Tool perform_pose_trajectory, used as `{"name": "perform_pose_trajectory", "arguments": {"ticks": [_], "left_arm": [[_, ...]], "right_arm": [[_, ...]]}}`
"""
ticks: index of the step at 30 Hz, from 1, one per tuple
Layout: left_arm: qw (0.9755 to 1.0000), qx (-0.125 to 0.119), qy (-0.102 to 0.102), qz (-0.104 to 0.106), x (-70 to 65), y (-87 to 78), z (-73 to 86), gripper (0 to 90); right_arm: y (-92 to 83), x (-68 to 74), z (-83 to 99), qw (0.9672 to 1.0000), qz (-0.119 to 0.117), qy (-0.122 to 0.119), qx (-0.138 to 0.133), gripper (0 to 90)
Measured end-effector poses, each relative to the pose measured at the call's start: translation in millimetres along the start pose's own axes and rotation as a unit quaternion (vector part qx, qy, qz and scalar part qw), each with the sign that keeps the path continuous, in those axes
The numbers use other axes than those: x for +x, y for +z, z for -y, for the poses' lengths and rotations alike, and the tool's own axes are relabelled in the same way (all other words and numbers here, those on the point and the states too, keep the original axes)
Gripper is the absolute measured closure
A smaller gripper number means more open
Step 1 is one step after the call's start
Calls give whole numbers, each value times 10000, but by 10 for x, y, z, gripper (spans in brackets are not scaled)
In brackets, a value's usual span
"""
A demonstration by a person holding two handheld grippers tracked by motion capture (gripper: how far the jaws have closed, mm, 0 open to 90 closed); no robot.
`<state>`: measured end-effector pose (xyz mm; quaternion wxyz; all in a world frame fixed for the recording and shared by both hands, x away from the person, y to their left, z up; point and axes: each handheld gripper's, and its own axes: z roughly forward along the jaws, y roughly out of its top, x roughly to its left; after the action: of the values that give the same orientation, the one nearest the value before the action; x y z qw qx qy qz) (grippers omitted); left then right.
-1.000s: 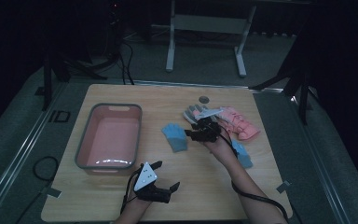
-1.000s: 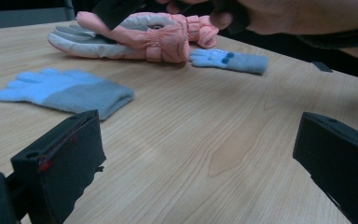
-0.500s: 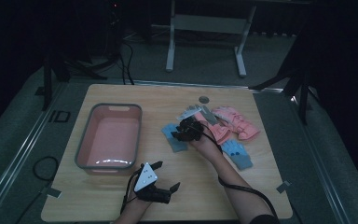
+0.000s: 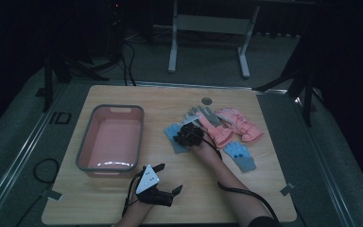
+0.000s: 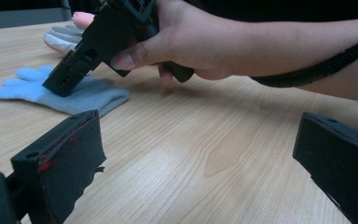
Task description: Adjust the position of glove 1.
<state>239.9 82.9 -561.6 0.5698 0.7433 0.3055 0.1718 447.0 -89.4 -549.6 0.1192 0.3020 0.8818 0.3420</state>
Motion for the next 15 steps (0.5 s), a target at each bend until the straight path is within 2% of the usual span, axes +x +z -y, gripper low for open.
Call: {"name": "perform_pose_trajectory", "arguments": {"ticks": [1,4,5,7,8,9,12,13,14,15], "left_arm": [[10000,0,0,-1,0,0,0,19],[10000,8,-15,0,7,0,-1,19],[10000,12,-22,2,8,1,-1,18],[10000,12,-30,4,10,1,-1,18],[10000,8,-32,4,11,0,-1,18],[10000,7,-38,2,11,0,-1,18],[10000,7,-38,-4,10,-1,-1,19],[10000,9,-31,-6,9,0,-1,19],[10000,15,-18,-8,5,1,-1,19],[10000,15,-18,-8,5,1,-1,18]], "right_arm": [[2,18,17,10000,3,-28,-66,788],[4,48,17,9999,47,-40,-80,822],[-13,74,-1,9999,108,63,-21,844],[-68,128,-26,9997,252,21,-2,854],[-68,128,-26,9997,252,21,-2,854],[-207,183,-52,9993,334,120,-82,857],[-393,230,-69,9987,465,165,-160,858],[-393,230,-69,9987,465,165,-160,858],[-540,241,-60,9981,500,286,-236,860],[-540,241,-60,9981,500,286,-236,860]]}}
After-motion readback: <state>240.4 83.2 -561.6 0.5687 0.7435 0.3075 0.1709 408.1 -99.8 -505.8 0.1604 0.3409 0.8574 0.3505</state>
